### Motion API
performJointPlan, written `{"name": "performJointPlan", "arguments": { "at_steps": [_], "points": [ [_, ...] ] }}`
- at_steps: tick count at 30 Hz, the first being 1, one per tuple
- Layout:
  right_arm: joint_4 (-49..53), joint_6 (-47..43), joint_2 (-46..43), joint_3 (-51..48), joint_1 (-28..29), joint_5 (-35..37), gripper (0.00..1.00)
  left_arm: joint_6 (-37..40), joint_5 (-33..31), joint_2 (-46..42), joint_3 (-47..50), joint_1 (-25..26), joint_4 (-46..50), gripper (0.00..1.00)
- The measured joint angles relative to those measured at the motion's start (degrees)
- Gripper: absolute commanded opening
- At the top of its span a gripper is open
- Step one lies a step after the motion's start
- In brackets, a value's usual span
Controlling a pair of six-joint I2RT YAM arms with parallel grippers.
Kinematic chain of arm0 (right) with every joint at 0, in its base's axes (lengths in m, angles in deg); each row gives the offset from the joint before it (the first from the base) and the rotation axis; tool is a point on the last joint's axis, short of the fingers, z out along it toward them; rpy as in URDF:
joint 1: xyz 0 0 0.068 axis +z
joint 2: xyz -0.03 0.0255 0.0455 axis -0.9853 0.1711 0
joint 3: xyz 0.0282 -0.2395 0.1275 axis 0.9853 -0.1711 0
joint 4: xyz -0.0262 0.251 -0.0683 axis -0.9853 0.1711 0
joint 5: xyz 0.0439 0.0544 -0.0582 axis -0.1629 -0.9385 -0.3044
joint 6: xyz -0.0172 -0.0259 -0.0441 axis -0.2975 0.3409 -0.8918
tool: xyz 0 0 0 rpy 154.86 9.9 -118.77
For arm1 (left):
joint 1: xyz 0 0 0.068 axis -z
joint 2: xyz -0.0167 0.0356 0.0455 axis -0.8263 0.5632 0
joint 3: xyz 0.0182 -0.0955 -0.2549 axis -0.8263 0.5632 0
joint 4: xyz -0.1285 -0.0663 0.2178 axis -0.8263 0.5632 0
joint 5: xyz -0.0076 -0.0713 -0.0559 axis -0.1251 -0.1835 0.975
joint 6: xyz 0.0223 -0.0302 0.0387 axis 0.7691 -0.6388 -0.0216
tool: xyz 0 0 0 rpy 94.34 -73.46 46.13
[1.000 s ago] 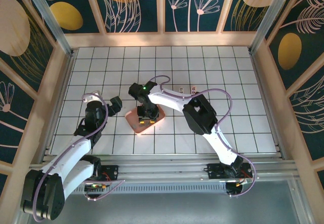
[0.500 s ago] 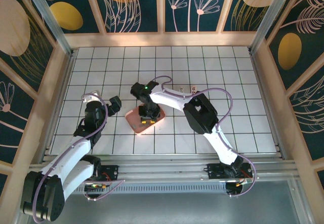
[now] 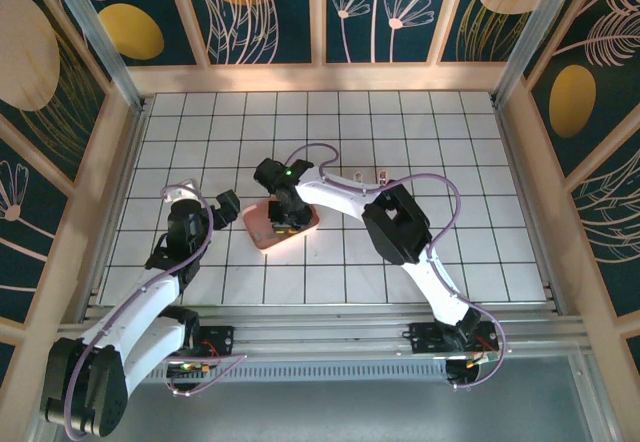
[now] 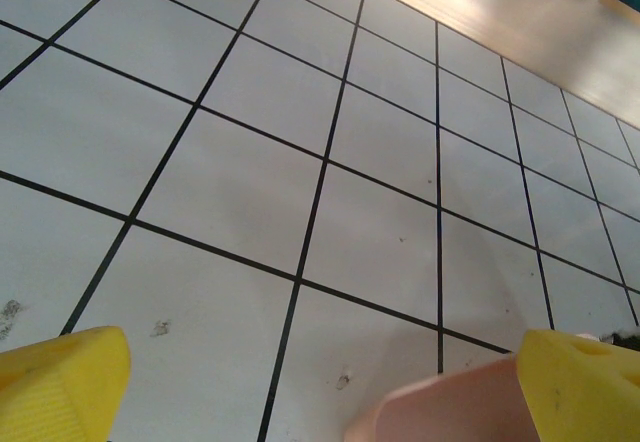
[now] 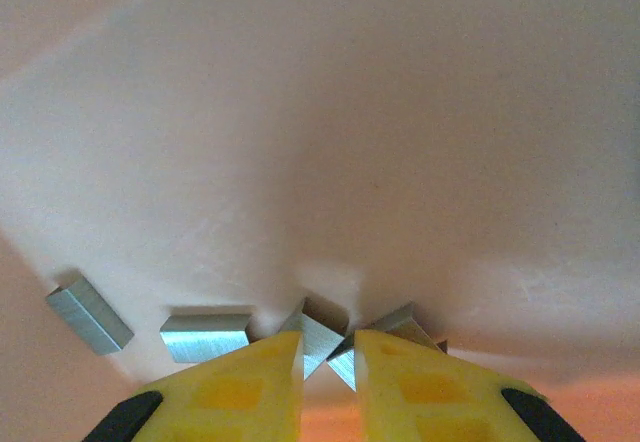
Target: Load the staples into the stapler
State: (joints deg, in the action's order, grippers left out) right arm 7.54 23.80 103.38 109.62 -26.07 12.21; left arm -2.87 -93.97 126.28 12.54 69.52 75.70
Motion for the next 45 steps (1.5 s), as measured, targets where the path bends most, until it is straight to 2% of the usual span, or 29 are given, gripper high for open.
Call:
{"name": "performJointPlan", "arguments": {
  "at_steps": [7,14,20,26,32,36,45],
  "points": [
    [-3.3,-0.4,-1.1,-0.4,0.0,3.2,0.21,0.0,0.1,0.0,0.0,0.0,0.0,0.99],
    [-5.1,-0.3,-6.3,-5.8,0.0,3.9,0.22,0.0,1.6,1.4,-0.1,0.0,0.0,0.99],
    [-6.9,0.2,-11.9,-11.5,0.0,5.2,0.33,1.0,5.8,6.7,-2.3,0.0,0.0,0.99],
    [-13.9,2.8,-23.1,-22.8,-0.1,6.1,0.41,3.7,11.1,15.5,-9.9,0.0,-0.5,0.99],
    [-26.4,8.8,-34.2,-40.2,-2.2,3.0,0.45,6.5,16.3,26.0,-18.4,0.0,-0.9,0.96],
    [-34.8,13.6,-37.6,-50.1,-3.6,-0.7,0.48,8.2,19.2,32.2,-22.8,0.0,-0.6,0.94],
    [-46.2,18.2,-38.3,-55.9,-5.2,-7.2,0.52,11.1,24.9,39.9,-25.6,0.0,1.7,0.88]
  ]
}}
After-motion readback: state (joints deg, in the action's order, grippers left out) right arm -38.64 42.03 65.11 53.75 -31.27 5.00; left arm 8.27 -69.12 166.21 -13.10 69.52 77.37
